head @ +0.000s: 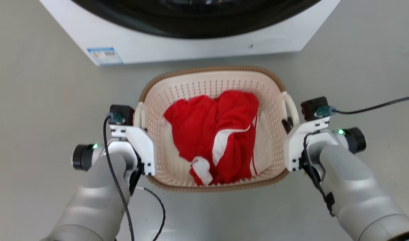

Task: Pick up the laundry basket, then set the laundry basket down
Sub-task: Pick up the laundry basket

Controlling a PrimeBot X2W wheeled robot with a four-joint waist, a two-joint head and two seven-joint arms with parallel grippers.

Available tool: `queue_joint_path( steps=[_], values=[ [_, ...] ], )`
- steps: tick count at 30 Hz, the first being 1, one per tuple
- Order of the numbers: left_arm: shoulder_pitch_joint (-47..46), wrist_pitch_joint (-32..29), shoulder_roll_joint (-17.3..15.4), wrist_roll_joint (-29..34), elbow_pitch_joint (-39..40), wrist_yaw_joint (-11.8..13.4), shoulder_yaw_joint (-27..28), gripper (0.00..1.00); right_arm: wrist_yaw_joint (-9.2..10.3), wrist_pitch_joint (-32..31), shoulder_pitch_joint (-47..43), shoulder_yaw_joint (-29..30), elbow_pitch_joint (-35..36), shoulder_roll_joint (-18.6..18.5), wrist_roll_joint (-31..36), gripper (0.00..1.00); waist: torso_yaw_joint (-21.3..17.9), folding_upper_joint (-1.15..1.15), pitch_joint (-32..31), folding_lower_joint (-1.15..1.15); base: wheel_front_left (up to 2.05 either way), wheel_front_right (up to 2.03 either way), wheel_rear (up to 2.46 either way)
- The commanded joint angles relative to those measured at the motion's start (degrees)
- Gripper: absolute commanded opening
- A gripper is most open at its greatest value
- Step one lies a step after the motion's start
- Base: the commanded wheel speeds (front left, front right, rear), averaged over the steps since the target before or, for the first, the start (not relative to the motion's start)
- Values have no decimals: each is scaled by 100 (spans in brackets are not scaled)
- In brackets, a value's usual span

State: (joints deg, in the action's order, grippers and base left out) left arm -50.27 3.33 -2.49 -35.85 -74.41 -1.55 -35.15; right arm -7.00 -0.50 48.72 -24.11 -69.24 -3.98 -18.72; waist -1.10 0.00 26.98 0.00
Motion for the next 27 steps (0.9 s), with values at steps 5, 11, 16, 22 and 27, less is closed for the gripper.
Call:
queue_joint_path(
  steps=[5,11,16,22,27],
  values=[
    [326,-153,-197,-52,58,-119,2,0,-48,-164,-393,-431,125,111,-378,0,-160,0,-823,0,0,0,0],
    [769,-301,-164,-104,52,-204,-73,0,-48,-323,-665,-638,-81,111,-604,0,-207,0,-1545,0,0,0,0],
    [1143,-431,-114,-127,50,-252,-174,0,-48,-524,-913,-814,-134,111,-789,0,-234,0,-2112,0,0,0,0],
    [1458,-530,-71,-143,49,-296,-297,0,-48,-786,-1127,-1025,-130,111,-951,0,-258,0,-2580,0,0,0,0],
    [1600,-575,-53,-196,48,-301,-352,0,-48,-947,-1230,-1179,-56,111,-1101,0,-290,0,-2803,0,0,0,0]
  ],
)
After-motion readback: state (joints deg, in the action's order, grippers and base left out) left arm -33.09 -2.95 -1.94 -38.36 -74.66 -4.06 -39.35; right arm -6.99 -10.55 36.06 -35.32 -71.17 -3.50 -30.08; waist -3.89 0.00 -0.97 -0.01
